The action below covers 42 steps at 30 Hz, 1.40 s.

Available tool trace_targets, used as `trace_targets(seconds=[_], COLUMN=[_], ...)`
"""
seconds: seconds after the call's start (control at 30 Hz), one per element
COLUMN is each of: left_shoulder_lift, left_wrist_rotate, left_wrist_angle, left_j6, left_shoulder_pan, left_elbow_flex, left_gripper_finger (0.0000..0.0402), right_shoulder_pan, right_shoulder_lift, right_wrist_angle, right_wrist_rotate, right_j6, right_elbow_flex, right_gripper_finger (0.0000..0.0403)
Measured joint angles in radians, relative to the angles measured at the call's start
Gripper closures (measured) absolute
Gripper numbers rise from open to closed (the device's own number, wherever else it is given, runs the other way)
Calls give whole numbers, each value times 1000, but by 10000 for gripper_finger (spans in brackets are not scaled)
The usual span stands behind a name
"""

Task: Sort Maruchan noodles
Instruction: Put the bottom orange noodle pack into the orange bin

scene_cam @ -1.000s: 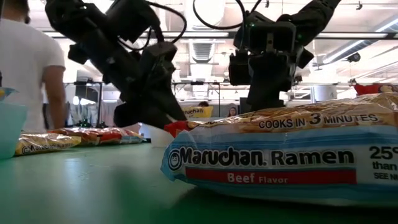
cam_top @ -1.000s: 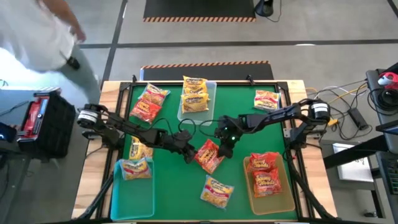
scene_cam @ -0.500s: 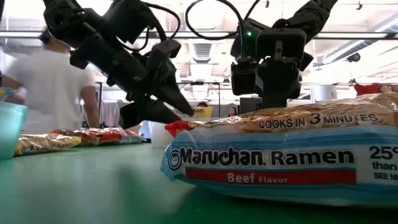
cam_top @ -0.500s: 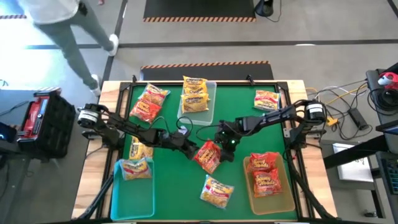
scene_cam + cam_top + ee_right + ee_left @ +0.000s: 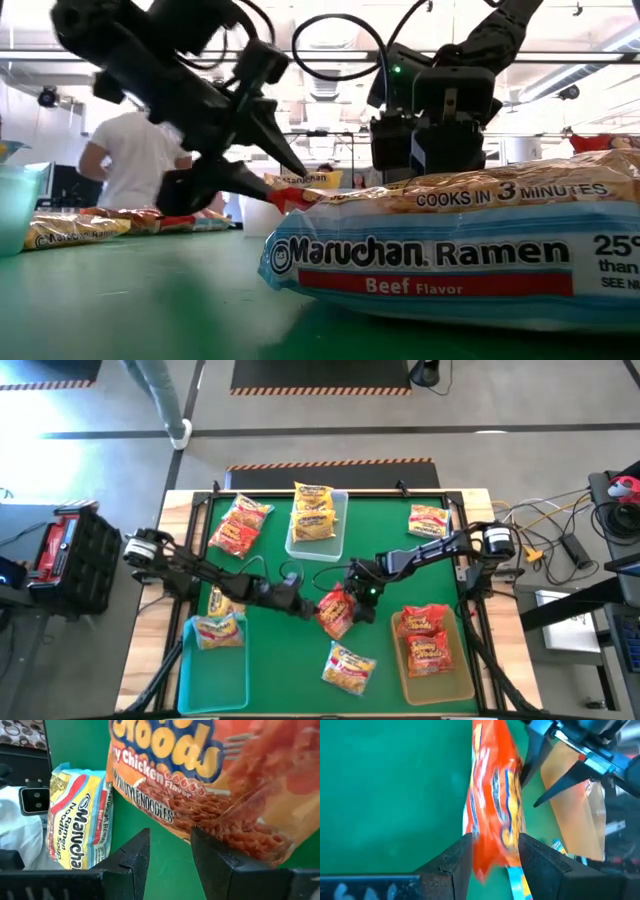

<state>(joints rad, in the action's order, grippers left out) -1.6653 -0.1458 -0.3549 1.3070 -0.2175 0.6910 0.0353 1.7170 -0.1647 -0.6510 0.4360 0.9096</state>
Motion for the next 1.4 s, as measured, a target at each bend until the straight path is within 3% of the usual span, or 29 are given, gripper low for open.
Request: trace_targets(seconds=[0.17, 0.37, 0.67, 0.83, 1.07, 1.2, 1.3, 1.4], left_shoulder_lift=[0, 0, 10, -14, 0, 34, 88, 154], left_wrist_rotate=[-147, -188, -258, -261, -262, -188, -138, -132], left_wrist_angle=[13, 0, 82, 94, 96, 121, 150, 221], left_j6=[146, 194, 163, 57, -133, -146, -121, -53], left_shoulder_pan=[-63, -69, -59, 3, 88, 92, 57, 14], left_elbow_flex=[0, 0, 0, 0, 0, 0, 0, 0], left_gripper_finger=[256, 253, 253, 253, 253, 253, 253, 253], right_shoulder_pan=[-9, -7, -32, -42, -42, -42, -41, -42], right_shoulder_lift=[-1, 12, 67, 70, 20, -57, -103, -128], right_wrist_angle=[38, 135, 195, 286, 225, 159, 126, 146], right_wrist_rotate=[111, 264, 253, 206, 159, 154, 191, 308], right_j6=[1, 90, 283, 323, 327, 267, 197, 124], right_elbow_flex=[0, -2, -11, -13, -17, -16, -16, -15], right_gripper_finger=[268, 268, 268, 268, 268, 268, 268, 268])
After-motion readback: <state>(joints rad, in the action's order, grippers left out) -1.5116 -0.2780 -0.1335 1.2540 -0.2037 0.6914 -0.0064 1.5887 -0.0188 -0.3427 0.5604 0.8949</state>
